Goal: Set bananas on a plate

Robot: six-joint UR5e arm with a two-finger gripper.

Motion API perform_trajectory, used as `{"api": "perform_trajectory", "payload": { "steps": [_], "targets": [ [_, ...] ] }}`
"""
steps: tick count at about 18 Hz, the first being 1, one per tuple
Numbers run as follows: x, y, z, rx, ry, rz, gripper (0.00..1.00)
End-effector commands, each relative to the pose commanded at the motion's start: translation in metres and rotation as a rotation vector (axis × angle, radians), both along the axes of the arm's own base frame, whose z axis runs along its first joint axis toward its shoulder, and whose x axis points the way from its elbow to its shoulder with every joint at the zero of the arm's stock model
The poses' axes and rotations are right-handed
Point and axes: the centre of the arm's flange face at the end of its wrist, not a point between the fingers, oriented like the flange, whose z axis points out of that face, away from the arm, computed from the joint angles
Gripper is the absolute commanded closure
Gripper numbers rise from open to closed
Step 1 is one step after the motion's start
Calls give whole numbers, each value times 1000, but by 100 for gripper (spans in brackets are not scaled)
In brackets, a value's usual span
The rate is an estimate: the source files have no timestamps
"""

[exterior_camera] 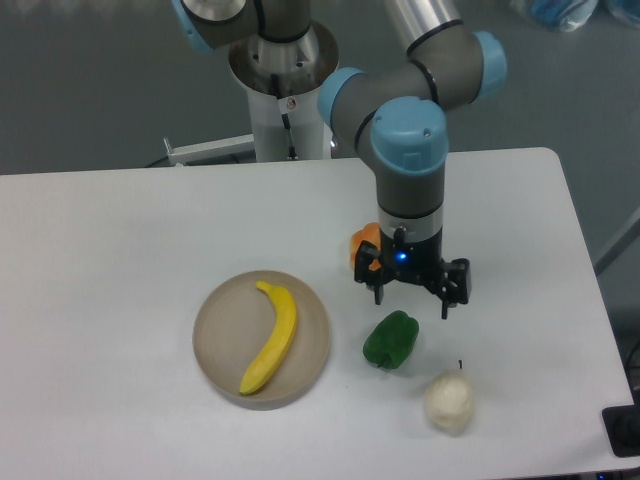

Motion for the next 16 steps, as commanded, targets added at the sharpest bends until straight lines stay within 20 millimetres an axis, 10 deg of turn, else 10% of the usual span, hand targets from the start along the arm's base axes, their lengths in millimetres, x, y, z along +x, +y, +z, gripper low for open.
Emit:
{"api": "perform_trajectory", "payload": {
  "steps": [16],
  "targets": [
    [-15, -4, 12, 2, 34, -50, 0]
  ]
}}
